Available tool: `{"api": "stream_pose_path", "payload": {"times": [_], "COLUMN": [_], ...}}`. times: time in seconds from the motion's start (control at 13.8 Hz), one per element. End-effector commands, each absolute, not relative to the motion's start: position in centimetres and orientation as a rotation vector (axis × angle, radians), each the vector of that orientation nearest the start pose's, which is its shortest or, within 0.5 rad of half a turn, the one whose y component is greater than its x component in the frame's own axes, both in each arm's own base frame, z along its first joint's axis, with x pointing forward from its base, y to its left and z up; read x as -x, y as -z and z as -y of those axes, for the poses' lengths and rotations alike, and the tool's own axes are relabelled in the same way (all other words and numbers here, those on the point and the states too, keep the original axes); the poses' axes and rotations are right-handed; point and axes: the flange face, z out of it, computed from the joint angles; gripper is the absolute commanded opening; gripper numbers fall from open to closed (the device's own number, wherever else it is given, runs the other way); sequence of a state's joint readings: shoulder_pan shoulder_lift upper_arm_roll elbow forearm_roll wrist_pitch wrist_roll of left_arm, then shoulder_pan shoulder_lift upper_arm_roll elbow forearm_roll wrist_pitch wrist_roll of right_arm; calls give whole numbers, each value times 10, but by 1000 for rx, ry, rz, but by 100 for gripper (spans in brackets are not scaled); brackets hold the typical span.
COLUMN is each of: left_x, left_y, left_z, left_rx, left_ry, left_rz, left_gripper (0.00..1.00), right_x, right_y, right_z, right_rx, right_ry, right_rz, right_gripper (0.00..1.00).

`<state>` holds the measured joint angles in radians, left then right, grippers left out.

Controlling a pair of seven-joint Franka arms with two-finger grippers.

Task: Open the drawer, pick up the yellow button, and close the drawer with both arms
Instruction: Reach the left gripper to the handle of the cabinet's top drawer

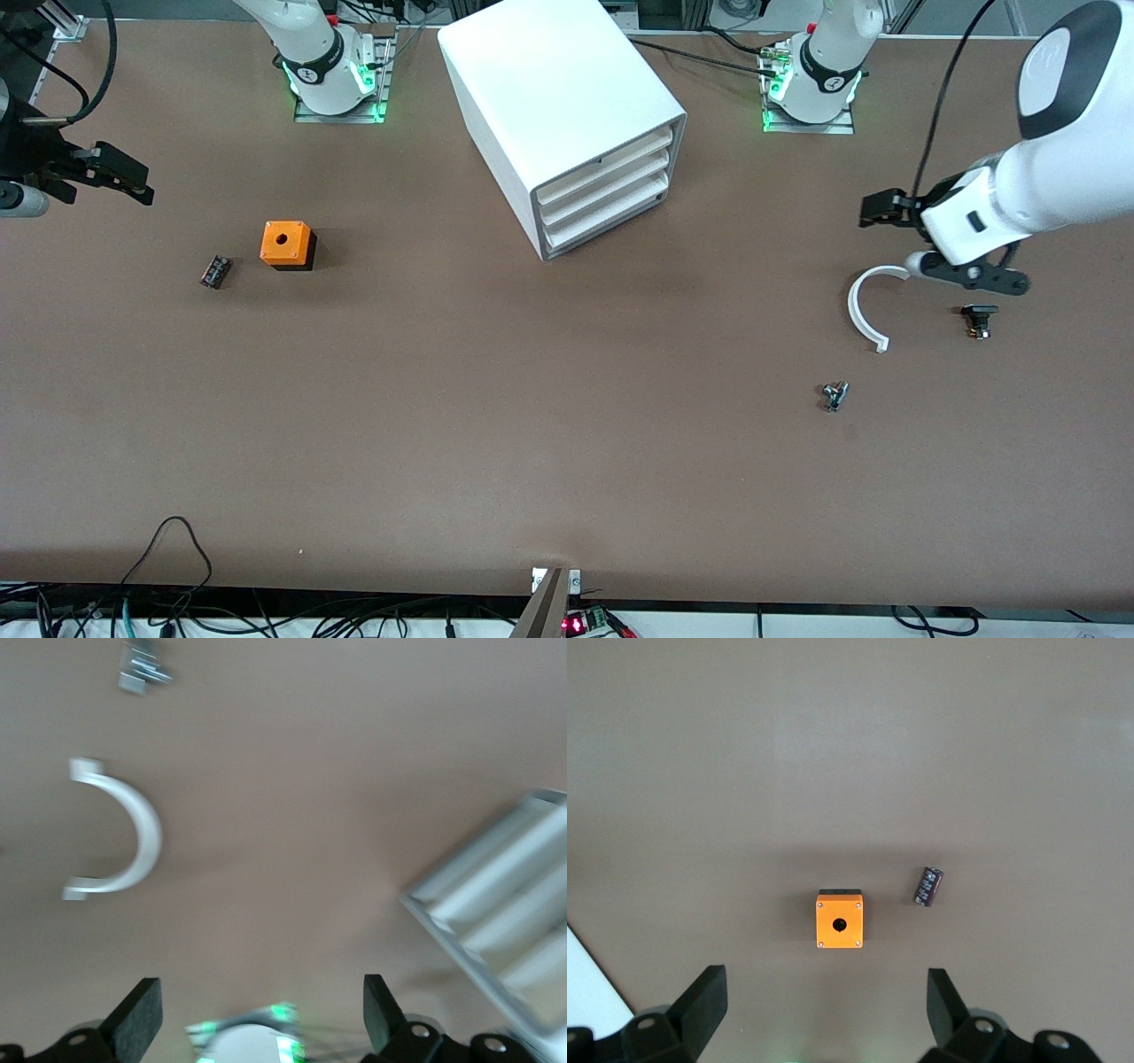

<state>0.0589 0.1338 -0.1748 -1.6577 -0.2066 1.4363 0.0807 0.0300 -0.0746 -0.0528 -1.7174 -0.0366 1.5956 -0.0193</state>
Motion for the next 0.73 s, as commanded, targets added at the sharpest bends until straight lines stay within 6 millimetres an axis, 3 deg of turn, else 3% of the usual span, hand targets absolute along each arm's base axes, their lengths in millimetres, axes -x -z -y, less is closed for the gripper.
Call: {"api": "stream_pose_path", "payload": {"times": [0.0,0.22,0.36,0.51,0.65], "left_x": [-548,-540,-532,-512,-484], "left_y": [-485,-433,-392,-353,-330], "left_z": [105,133,152,175,212], "left_rx": [3471,3615,3712,3797,3811], "left_ry": [-789,-1054,-1109,-1138,-1270], "left_rz": [-386,-404,-407,-467,-587], "left_gripper": [100,100,100,100,100], "right_x": [-525,-527,-526,-527,-527], "right_y": [-606,-606,-608,-610,-611], "right_z": [17,18,19,22,19], "right_rx": [3173,3162,3162,3160,3165], "right_ry": [-59,-59,-52,-45,-42], "right_rz": [-15,-13,-20,-40,-32], "right_gripper": [100,100,100,100,100]}}
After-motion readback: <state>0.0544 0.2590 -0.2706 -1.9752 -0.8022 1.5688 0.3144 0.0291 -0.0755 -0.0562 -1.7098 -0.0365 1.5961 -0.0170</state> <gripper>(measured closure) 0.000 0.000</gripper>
